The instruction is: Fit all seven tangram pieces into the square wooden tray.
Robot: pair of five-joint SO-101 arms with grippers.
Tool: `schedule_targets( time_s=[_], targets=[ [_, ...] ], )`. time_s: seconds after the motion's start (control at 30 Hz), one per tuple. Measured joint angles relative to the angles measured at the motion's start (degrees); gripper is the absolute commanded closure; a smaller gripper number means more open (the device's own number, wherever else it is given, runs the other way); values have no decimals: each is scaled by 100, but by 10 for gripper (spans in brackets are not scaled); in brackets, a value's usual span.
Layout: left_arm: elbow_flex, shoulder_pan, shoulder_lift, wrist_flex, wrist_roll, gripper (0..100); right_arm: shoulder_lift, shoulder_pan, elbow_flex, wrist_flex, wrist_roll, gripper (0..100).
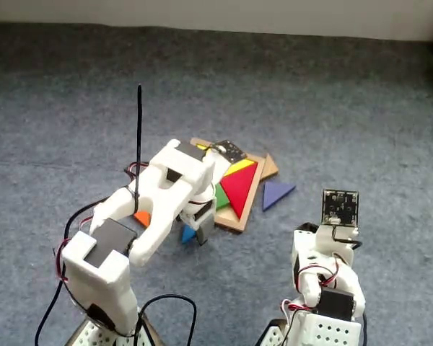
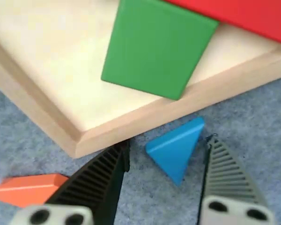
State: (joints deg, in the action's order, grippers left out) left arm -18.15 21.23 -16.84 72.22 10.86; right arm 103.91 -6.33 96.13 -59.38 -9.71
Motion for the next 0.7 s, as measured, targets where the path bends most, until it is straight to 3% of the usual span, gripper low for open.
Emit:
schedule_targets(
  time_s=[0.2,0.7],
  targets=[
    [18,237,-35,79,316,842,0,0,0,0,0,992],
    [123,545,167,396,316,843,0,-53,0,0,0,992]
  ],
)
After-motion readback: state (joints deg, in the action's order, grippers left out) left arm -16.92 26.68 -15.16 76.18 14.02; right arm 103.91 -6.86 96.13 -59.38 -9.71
